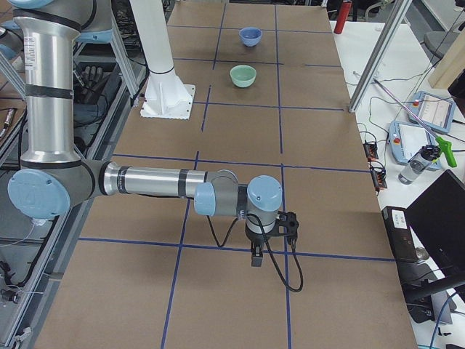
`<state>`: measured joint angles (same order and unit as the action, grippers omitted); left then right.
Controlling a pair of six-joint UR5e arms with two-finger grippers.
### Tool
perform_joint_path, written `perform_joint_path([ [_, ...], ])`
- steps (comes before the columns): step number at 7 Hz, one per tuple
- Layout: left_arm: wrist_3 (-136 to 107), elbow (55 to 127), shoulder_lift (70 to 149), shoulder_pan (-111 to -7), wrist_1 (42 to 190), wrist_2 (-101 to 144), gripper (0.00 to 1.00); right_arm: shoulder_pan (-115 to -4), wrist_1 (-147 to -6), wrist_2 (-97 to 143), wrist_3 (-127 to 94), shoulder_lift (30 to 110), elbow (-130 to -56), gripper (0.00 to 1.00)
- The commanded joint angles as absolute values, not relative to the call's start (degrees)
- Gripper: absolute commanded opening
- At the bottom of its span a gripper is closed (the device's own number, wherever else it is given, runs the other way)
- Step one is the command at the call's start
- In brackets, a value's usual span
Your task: Stack blue bowl on green bowl
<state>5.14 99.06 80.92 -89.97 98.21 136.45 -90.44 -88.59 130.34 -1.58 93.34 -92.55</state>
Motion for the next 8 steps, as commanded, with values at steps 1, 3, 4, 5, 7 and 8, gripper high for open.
perform_joint_path([
  [1, -7.29, 98.62, 80.43, -82.59, 108.46, 135.79, 1.0, -90.44, -88.59, 130.34, -1.58, 93.34, -92.55, 1.0],
  [3, -29.95, 97.04, 78.58, -70.73, 126.83, 130.2, 1.0, -90.44, -88.59, 130.34, -1.58, 93.34, -92.55, 1.0],
  [4, -39.63, 95.47, 78.66, -64.92, 133.87, 126.77, 1.0, -90.44, -88.68, 130.34, -1.58, 93.34, -92.55, 1.0],
  [5, -43.12, 93.97, 78.58, -62.43, 138.3, 125.61, 1.0, -90.44, -88.59, 130.34, -1.58, 93.34, -92.55, 1.0],
  [7, -44.47, 92.29, 78.57, -60.3, 138.87, 122.54, 0.78, -90.44, -88.59, 130.34, -1.58, 93.34, -92.55, 1.0],
  [8, -44.12, 92.29, 78.49, -60.29, 138.69, 122.61, 0.24, -90.44, -88.59, 130.34, -1.58, 93.34, -92.55, 1.0],
])
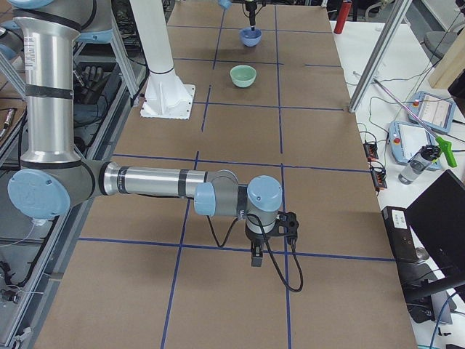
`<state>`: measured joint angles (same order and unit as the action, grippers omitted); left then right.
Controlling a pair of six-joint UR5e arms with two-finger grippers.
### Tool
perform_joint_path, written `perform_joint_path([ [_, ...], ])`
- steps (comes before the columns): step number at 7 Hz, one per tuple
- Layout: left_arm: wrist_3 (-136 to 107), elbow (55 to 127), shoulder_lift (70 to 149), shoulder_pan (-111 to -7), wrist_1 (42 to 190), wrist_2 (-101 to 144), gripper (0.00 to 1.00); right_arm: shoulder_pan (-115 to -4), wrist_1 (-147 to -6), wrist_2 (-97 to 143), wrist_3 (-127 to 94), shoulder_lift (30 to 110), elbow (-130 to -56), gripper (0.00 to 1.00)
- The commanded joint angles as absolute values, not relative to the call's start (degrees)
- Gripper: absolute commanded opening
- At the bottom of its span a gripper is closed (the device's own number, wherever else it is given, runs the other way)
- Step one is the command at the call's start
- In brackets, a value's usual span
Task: Stack blue bowl on green bowl
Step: 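Reach the left gripper to the blue bowl rim, grasp and lift it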
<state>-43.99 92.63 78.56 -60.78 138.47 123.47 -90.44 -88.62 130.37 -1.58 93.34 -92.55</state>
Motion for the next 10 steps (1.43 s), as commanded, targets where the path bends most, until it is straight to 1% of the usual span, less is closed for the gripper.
perform_joint_path([
  [1, -43.86, 92.29, 78.49, -60.38, 138.26, 123.04, 0.0, -90.44, -88.59, 130.43, -1.58, 93.34, -92.55, 1.0],
  [4, -43.86, 94.64, 78.49, -60.99, 138.08, 123.31, 0.0, -90.44, -88.59, 130.34, -1.58, 93.34, -92.55, 1.0],
  [5, -44.03, 99.97, 79.01, -61.17, 132.07, 126.7, 0.0, -90.44, -88.59, 130.34, -1.58, 93.34, -92.55, 1.0],
  [6, -44.12, 108.37, 79.62, -61.26, 120.27, 126.82, 0.0, -90.44, -88.59, 130.34, -1.58, 93.34, -92.55, 1.0],
  [7, -45.43, 115.59, 83.02, -61.35, 108.58, 126.74, 0.0, -90.44, -88.59, 130.34, -1.58, 93.34, -92.55, 1.0],
  [8, -52.66, 117.84, 90.37, -61.26, 99.32, 126.48, 0.0, -90.44, -88.59, 130.34, -1.58, 93.34, -92.55, 1.0],
  [9, -62.65, 118.21, 97.05, -57.95, 96.53, 126.39, 0.0, -90.44, -88.59, 130.43, -1.58, 93.34, -92.55, 1.0],
  [10, -71.19, 118.82, 99.64, -52.53, 96.5, 124.82, 0.0, -90.44, -88.68, 130.43, -1.58, 93.34, -92.55, 1.0],
])
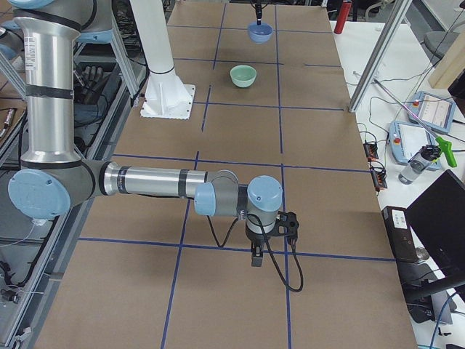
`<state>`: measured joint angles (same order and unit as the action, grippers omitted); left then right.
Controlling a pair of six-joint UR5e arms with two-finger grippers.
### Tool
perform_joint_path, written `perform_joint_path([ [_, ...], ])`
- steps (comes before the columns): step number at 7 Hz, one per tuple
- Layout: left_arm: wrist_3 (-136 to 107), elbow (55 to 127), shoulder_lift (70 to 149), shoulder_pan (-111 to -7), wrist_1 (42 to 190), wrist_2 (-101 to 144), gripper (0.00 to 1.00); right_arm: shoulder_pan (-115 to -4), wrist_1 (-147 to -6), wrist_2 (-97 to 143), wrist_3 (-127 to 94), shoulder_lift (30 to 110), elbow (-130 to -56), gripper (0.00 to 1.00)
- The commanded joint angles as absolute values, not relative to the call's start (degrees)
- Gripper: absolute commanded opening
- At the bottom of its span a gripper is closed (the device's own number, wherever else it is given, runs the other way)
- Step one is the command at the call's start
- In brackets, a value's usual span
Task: Stack blue bowl on green bowl
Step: 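Carry the blue bowl over the green bowl and lower it inside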
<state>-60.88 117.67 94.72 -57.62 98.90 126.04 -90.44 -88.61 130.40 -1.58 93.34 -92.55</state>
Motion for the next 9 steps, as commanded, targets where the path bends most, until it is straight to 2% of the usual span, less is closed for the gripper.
perform_joint_path([
  [1, -77.28, 118.92, 101.84, -47.77, 96.5, 120.45, 0.0, -90.44, -88.59, 130.34, -1.58, 93.34, -92.55, 1.0],
  [3, -86.88, 118.31, 105.01, -40.11, 96.5, 114.99, 0.0, -90.44, -88.59, 130.34, -1.58, 93.34, -92.55, 1.0],
  [9, -92.64, 115.15, 104.85, -31.99, 97.12, 109.86, 0.0, -90.44, -88.59, 130.34, -1.58, 93.34, -92.55, 1.0],
])
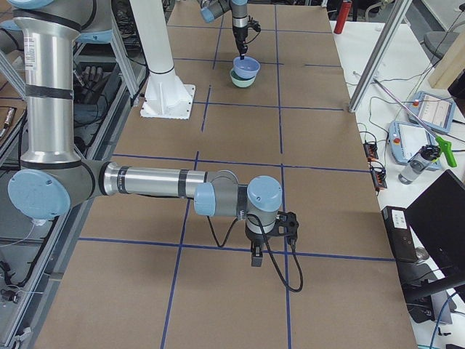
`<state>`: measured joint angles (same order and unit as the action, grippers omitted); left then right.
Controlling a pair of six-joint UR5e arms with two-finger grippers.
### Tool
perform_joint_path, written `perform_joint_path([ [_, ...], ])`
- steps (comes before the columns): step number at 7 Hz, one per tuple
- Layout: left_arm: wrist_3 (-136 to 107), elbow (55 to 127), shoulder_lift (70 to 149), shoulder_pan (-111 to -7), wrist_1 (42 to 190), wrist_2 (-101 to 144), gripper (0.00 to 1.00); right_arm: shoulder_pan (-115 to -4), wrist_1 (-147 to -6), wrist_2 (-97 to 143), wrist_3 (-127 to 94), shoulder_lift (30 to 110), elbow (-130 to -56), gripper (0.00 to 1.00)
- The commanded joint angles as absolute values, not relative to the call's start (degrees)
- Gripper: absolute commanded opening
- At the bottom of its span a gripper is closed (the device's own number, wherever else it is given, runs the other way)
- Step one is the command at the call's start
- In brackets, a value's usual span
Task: Stack blue bowl on green bowl
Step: 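Carry the blue bowl over the green bowl and lower it inside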
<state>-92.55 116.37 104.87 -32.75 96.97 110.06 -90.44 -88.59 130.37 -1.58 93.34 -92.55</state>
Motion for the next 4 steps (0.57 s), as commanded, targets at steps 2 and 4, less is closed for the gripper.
perform_joint_path([
  [2, -92.72, 115.57, 105.12, -32.08, 97.73, 109.42, 1.0, -90.44, -88.59, 130.34, -1.58, 93.34, -92.55, 1.0],
  [4, -85.67, 119.07, 104.15, -34.61, 100.11, 114.22, 1.0, -90.44, -88.59, 130.34, -1.58, 93.34, -92.55, 1.0],
])
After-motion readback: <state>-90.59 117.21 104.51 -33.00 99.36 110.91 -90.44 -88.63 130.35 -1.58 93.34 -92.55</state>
